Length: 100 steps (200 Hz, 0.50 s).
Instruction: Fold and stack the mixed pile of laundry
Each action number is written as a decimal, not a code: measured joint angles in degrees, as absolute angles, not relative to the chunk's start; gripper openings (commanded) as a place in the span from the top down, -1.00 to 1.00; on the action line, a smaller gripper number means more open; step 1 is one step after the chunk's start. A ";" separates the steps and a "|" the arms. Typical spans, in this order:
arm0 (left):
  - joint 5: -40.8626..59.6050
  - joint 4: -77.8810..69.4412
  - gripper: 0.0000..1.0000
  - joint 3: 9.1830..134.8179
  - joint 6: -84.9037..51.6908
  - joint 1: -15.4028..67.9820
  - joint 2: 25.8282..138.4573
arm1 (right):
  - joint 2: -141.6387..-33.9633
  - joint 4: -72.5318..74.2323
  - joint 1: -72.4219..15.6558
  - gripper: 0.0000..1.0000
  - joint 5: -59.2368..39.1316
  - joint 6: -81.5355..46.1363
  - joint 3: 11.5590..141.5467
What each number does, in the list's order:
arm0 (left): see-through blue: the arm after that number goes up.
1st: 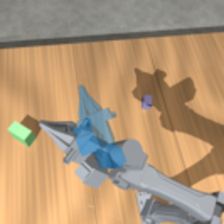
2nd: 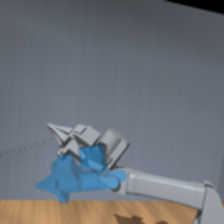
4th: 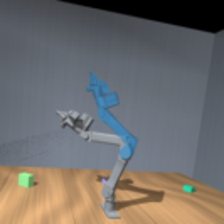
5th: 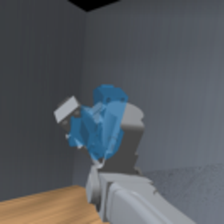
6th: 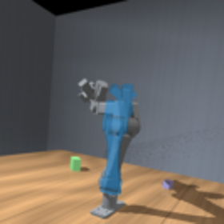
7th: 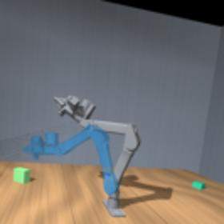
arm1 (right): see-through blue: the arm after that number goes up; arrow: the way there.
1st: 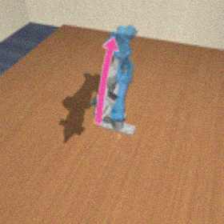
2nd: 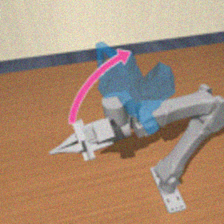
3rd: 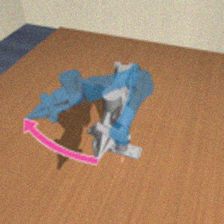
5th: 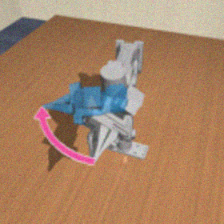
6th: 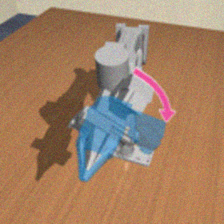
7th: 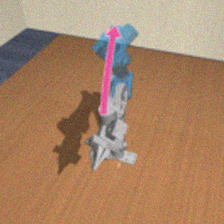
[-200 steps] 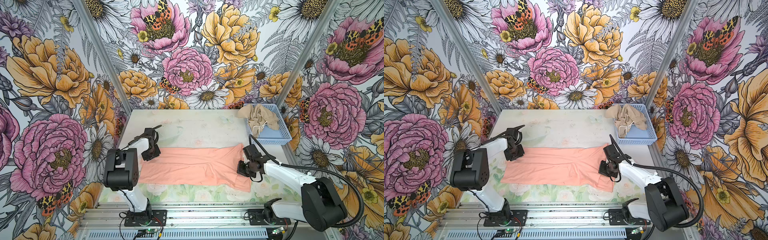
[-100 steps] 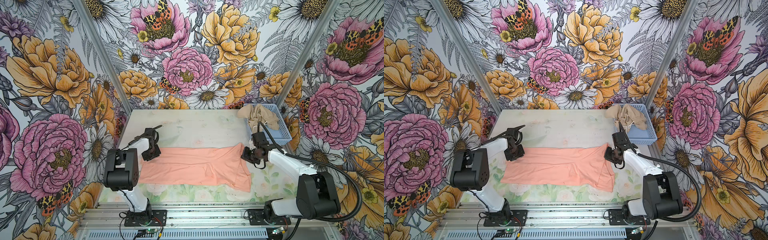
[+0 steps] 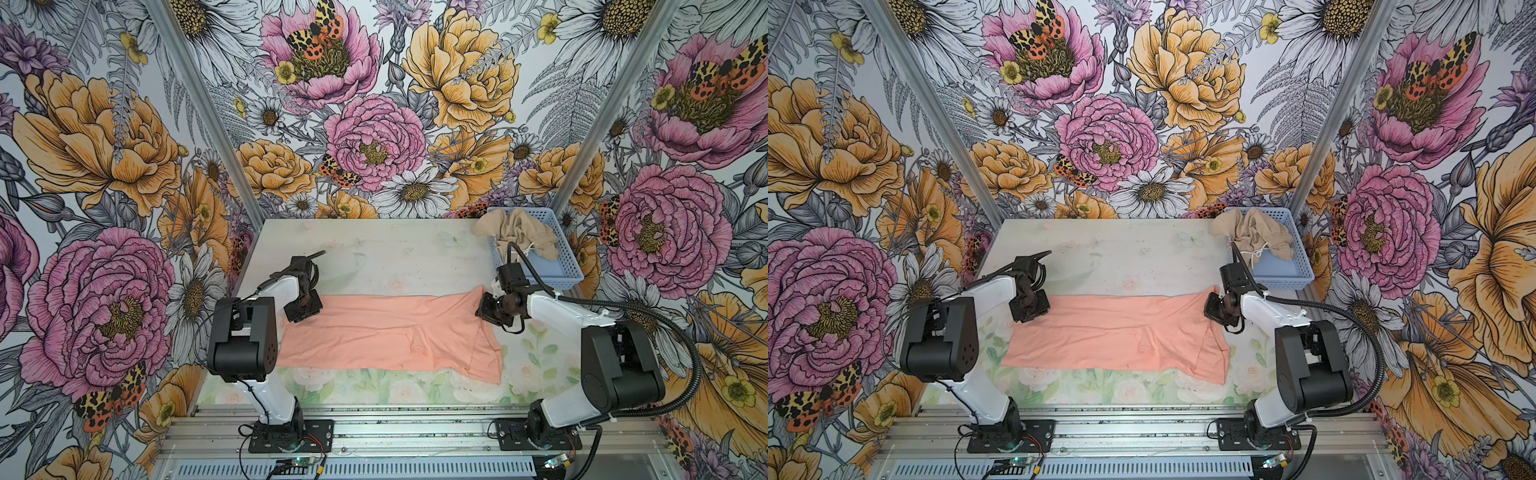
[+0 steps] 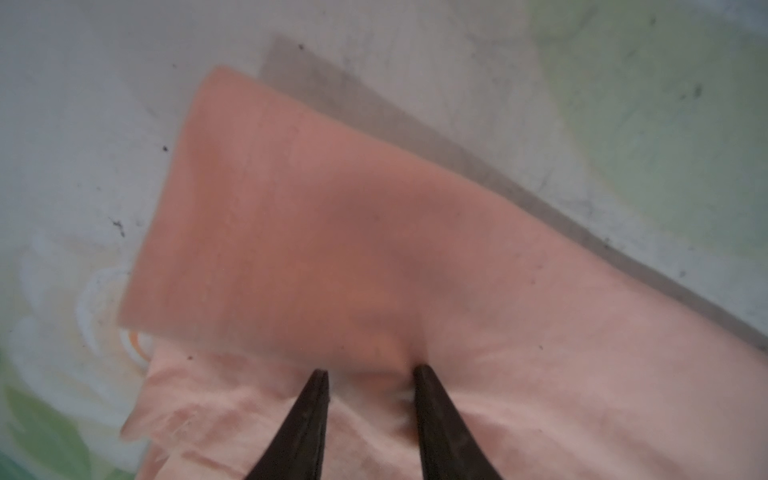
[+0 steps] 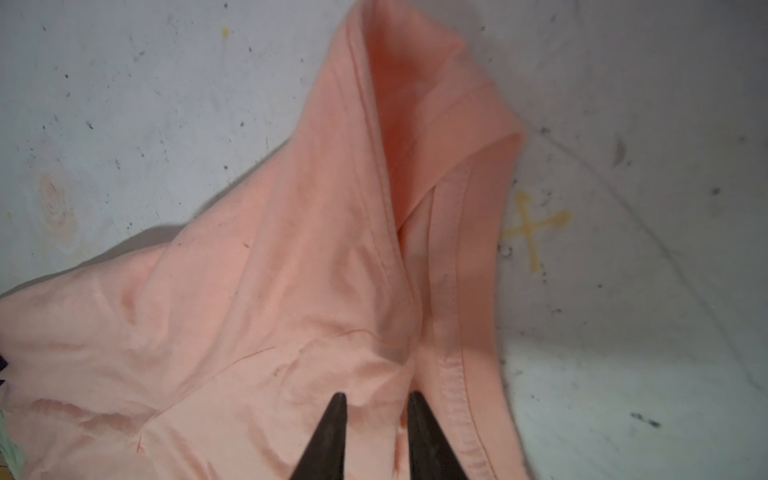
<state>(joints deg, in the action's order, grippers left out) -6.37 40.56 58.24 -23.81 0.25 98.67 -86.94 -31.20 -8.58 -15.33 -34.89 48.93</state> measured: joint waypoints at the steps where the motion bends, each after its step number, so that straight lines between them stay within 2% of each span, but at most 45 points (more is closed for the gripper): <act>1: -6.37 40.56 0.27 58.24 -23.81 0.25 98.67 | -86.94 -31.18 -8.60 0.46 -15.35 -34.92 48.93; 100: -6.37 40.56 0.27 58.24 -23.81 0.25 98.67 | -86.98 -30.83 -9.85 0.48 -16.80 -36.64 45.65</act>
